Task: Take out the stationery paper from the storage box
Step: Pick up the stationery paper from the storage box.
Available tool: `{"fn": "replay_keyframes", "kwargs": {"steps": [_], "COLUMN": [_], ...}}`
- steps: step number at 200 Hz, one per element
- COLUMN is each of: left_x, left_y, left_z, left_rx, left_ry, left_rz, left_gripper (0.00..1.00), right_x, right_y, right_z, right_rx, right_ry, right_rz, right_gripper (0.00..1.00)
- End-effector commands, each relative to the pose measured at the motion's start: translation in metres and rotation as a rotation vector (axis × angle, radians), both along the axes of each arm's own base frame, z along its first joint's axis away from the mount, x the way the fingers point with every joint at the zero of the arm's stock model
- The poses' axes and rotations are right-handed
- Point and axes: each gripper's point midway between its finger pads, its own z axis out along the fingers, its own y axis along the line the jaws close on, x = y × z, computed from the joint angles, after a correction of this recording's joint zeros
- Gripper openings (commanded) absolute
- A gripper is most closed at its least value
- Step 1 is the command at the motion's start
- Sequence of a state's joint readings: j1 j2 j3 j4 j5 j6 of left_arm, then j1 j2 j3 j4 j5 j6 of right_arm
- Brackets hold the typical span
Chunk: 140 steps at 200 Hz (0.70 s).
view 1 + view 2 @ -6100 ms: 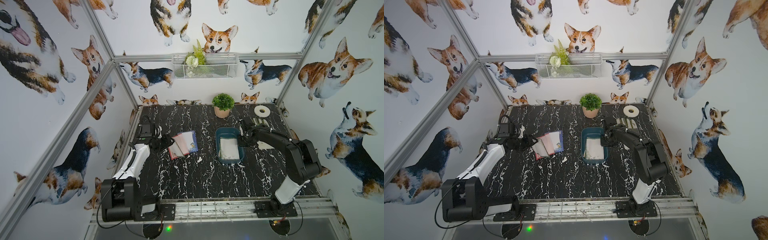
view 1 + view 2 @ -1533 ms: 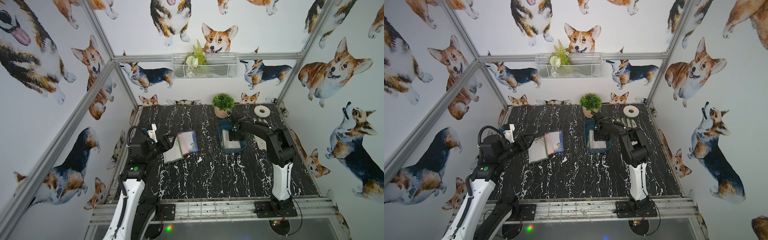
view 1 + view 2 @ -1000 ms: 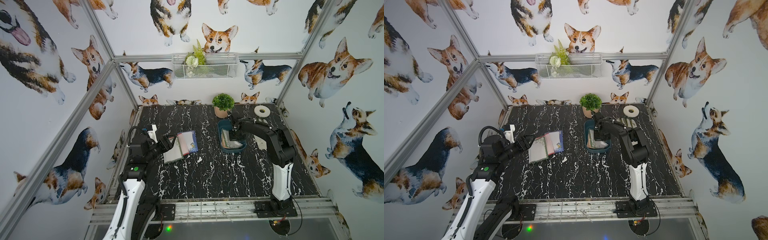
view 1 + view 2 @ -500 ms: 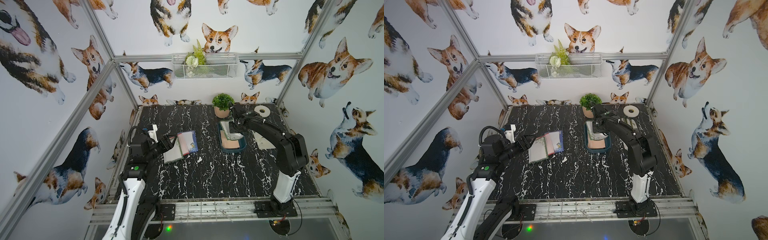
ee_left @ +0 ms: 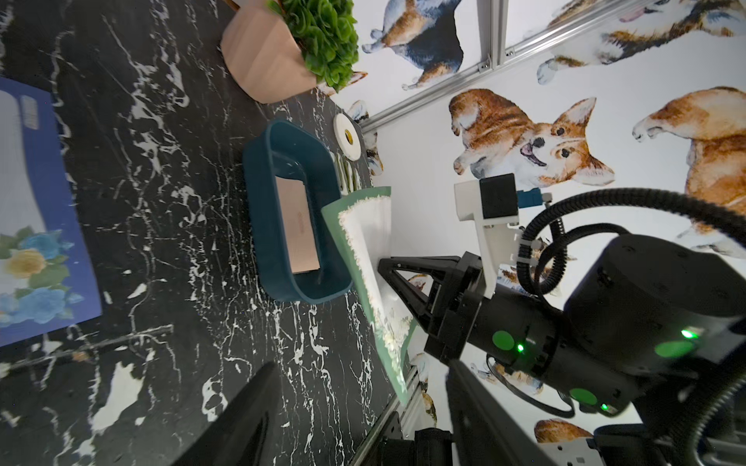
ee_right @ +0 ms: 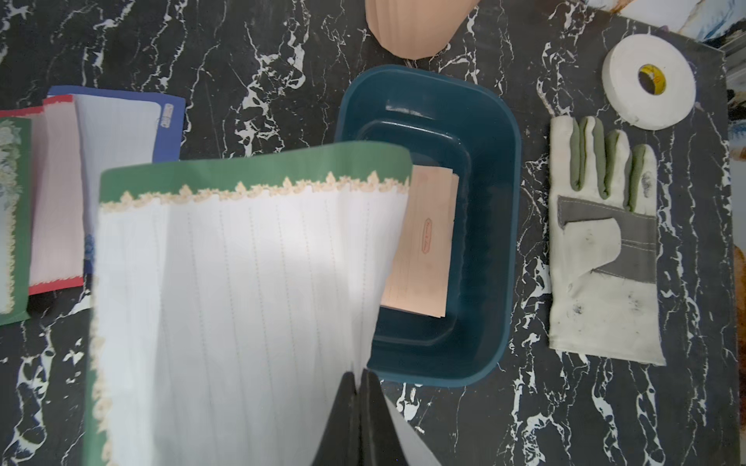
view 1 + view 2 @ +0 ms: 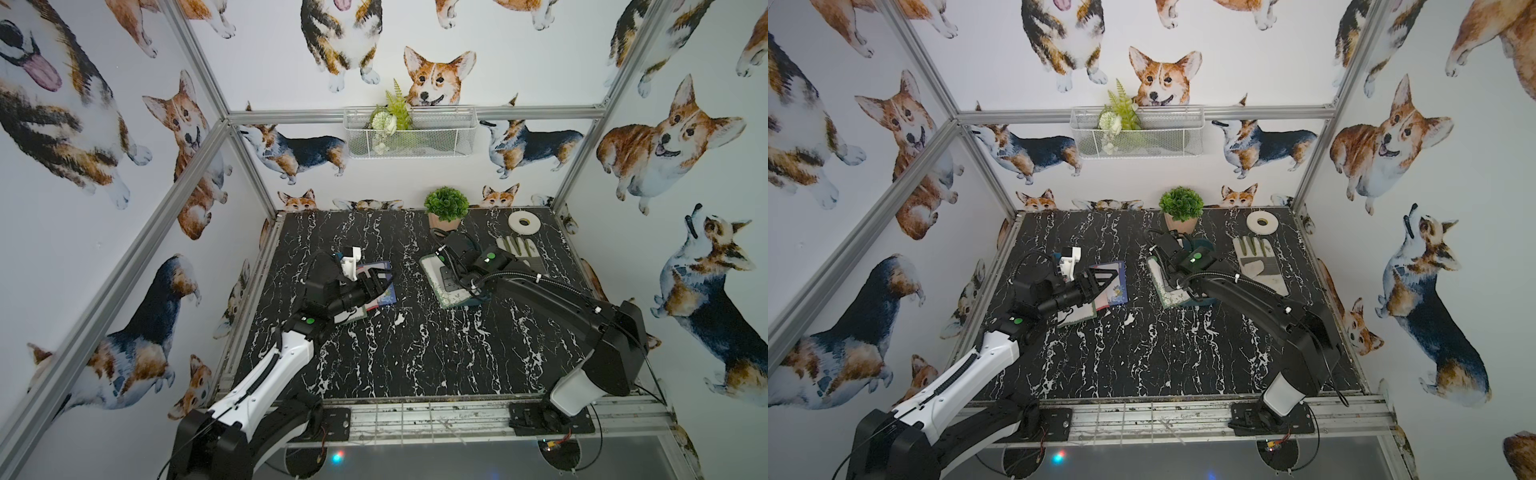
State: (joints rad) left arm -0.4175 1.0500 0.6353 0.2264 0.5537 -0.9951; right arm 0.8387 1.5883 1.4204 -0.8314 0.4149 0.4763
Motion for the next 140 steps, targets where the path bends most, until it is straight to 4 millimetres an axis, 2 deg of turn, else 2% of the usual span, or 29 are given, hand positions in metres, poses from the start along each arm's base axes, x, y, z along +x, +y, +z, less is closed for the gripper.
{"fn": "replay_keyframes", "kwargs": {"steps": [1, 48, 107, 128, 140], "left_x": [0.009, 0.011, 0.011, 0.01, 0.01], "left_y": [-0.014, -0.043, -0.061, -0.065, -0.066], "left_z": [0.01, 0.0, -0.001, -0.002, -0.001], "left_rx": [-0.021, -0.01, 0.001, -0.003, -0.006], "left_ry": [-0.046, -0.031, -0.036, -0.036, -0.039], "left_rz": [0.021, -0.019, -0.048, -0.059, -0.062], "left_gripper": [0.68, 0.68, 0.67, 0.49, 0.43], "right_x": [-0.008, -0.018, -0.022, -0.022, -0.023], "right_y": [-0.001, 0.021, 0.039, 0.042, 0.042], "right_z": [0.01, 0.015, 0.024, 0.026, 0.026], "right_rx": [0.042, 0.154, 0.173, 0.181, 0.181], "right_ry": [-0.02, -0.015, -0.023, -0.022, -0.021], "right_rz": [-0.048, -0.022, 0.01, 0.015, 0.017], "right_gripper": [0.0, 0.0, 0.0, 0.0, 0.0]}}
